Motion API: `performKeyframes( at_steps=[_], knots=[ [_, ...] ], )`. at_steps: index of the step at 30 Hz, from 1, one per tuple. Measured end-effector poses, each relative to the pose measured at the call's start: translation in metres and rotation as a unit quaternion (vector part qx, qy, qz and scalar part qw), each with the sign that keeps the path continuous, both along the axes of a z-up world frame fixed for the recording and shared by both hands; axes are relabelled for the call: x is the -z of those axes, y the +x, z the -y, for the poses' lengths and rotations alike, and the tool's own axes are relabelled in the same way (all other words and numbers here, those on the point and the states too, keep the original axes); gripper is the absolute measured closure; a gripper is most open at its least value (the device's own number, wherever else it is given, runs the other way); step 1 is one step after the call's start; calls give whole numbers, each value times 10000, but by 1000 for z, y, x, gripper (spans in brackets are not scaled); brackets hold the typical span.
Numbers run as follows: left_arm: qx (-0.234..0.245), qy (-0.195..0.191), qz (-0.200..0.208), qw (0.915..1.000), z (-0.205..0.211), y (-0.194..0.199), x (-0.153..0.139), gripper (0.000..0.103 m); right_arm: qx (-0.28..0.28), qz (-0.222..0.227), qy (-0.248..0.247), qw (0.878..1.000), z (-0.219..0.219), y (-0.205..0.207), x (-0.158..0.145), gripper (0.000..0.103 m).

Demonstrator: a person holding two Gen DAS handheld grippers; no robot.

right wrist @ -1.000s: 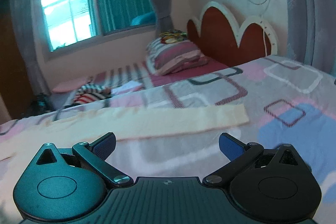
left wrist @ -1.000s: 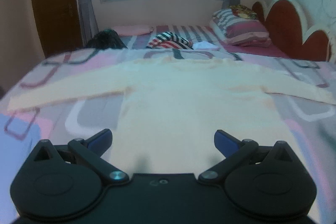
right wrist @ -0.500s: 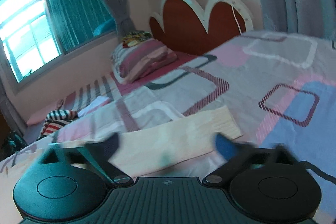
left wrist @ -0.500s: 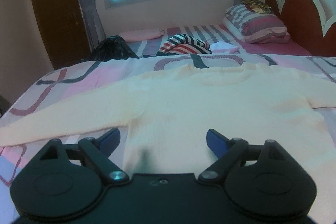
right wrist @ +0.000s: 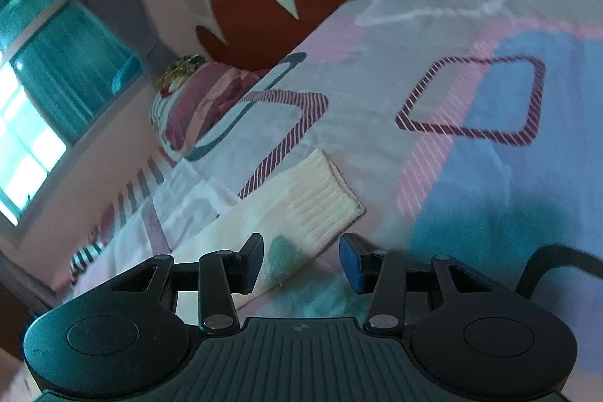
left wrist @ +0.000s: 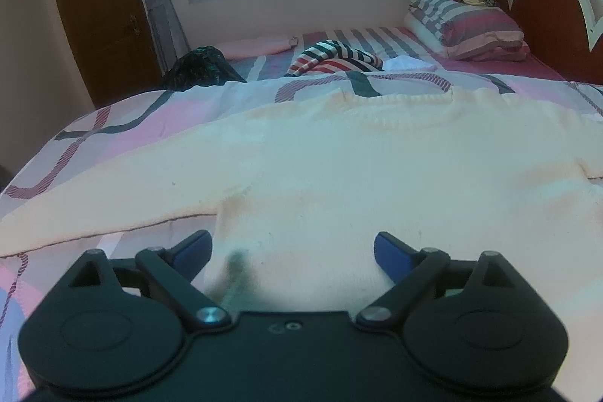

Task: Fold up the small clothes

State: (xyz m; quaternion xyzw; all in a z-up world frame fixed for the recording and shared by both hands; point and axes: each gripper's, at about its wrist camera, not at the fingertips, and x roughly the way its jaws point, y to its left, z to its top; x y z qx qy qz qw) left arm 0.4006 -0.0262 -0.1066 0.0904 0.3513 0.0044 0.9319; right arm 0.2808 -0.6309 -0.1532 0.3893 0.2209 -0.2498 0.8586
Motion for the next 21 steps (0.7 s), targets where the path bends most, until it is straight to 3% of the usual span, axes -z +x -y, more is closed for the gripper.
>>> performKeyframes(
  at_steps=[4, 6, 9, 11, 13, 14, 15, 18, 21],
  knots=[
    [-50, -58, -21, 10000, -2, 4, 0, 10, 82, 79, 101, 9999, 5, 0, 0, 59],
    [-45, -61, -9, 10000, -2, 3, 0, 10, 98, 14, 75, 9999, 7, 4, -1, 83],
    [-45, -38, 0, 10000, -7, 5, -1, 9, 156, -35, 145, 9998, 16, 3, 3, 100],
    [-76, -73, 1, 9999, -12, 7, -2, 9, 128, -65, 54, 9999, 17, 3, 0, 100],
    [-107, -102, -19, 9999, -18, 10, -3, 8, 62, -9, -559, 9984, 9, 2, -14, 100],
    [-126, -120, -60, 9998, -21, 11, -3, 8, 16, -264, -632, 9977, 8, 9, -11, 100],
    [-153, -137, -94, 9997, -24, 12, -3, 8, 48, -426, -381, 9984, 11, 13, -5, 101],
    [-122, -249, -200, 9994, -34, 14, -4, 8, -46, -337, -588, 9977, 1, 18, -19, 101],
    [-173, -440, -206, 9987, -45, 15, -7, 9, -506, -163, -923, 9943, -29, 32, -39, 101]
  ],
)
